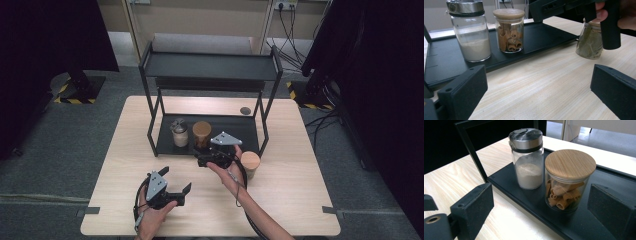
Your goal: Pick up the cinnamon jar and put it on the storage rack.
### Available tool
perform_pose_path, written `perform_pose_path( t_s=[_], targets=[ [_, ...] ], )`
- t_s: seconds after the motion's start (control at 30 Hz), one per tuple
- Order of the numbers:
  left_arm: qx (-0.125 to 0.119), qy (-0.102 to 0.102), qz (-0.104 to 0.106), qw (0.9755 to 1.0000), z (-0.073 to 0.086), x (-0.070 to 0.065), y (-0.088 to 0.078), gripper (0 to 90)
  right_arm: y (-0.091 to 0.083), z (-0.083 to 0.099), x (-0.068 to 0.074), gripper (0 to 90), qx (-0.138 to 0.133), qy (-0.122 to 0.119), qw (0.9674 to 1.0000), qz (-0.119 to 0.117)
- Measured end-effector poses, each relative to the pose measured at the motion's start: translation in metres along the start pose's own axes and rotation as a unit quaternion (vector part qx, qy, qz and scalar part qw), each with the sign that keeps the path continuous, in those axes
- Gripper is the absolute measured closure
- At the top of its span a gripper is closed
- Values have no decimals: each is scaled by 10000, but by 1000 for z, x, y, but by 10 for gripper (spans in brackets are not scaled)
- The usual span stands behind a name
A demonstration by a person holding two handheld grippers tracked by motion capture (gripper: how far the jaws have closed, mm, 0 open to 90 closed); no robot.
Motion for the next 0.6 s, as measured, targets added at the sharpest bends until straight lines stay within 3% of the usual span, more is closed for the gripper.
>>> perform_pose_path(
  t_s=[0.6],
  targets=[
    [1, -13, -11, 10000, 0, 0, 0, 6, -14, 5, 8, 74, -70, -89, 9997, -195]
  ],
)
Point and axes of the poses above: each handheld gripper's, and its own axes: y roughly forward along the jaws, z roughly out of its underside, x roughly to its left, the point moved 4 cm from there along y, roughly forward along the jaws, and after that the axes turned 11 degrees about -z, right-handed, at the moved point
